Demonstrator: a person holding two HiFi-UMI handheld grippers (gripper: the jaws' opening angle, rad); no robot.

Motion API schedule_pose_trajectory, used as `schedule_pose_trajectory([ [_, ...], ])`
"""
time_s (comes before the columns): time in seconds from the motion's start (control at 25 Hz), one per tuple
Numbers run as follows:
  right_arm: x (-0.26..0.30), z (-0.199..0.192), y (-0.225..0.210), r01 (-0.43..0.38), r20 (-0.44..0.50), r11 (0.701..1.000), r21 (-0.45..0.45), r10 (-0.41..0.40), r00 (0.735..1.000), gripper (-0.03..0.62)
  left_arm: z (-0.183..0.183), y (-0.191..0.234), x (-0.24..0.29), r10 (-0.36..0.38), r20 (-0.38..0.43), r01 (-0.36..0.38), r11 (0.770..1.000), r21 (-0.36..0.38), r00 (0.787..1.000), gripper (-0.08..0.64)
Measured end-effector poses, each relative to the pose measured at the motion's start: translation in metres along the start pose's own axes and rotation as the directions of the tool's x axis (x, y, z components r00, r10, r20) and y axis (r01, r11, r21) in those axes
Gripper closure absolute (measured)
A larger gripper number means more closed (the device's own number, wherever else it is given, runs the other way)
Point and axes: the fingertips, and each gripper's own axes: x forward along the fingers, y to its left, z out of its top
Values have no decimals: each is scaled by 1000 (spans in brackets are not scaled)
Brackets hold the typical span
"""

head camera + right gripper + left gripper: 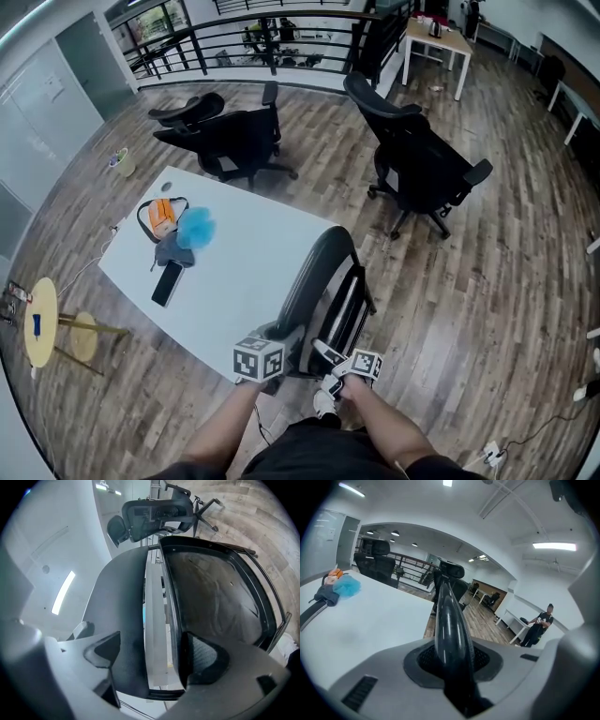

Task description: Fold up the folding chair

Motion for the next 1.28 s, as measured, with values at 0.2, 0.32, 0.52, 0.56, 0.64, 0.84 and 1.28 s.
schedule_pose_trajectory([
  [0.2, 22, -9, 0, 32, -47, 998, -45, -34, 998, 163, 2, 25, -4, -8, 2, 8, 1000, -7, 1000, 457],
  [0.32, 31, -11, 0, 25, -67, 998, -64, -29, 997, 163, 2, 35, -3, -6, 2, 6, 1000, -5, 1000, 457],
  [0.52, 35, -10, -1, 27, -62, 998, -48, -30, 998, 163, 2, 40, -5, -2, 5, 2, 1000, -7, 1000, 462],
  [0.56, 34, -9, 0, 26, -62, 999, -46, -29, 998, 163, 3, 40, -4, 2, 5, -1, 1000, -3, 1000, 462],
  [0.64, 34, -8, -1, 23, -75, 998, -52, -27, 997, 163, 4, 40, -3, 7, 3, -7, 1000, 5, 1000, 462],
  [0.84, 23, -6, -3, 41, -92, 989, -142, -55, 994, 164, 9, 44, -11, 51, 38, -53, 997, 53, 998, 444],
  [1.28, -117, 51, 28, 292, 218, 832, -472, -211, 953, 164, 37, 10, -97, 232, 312, -287, 947, 145, 922, 351],
])
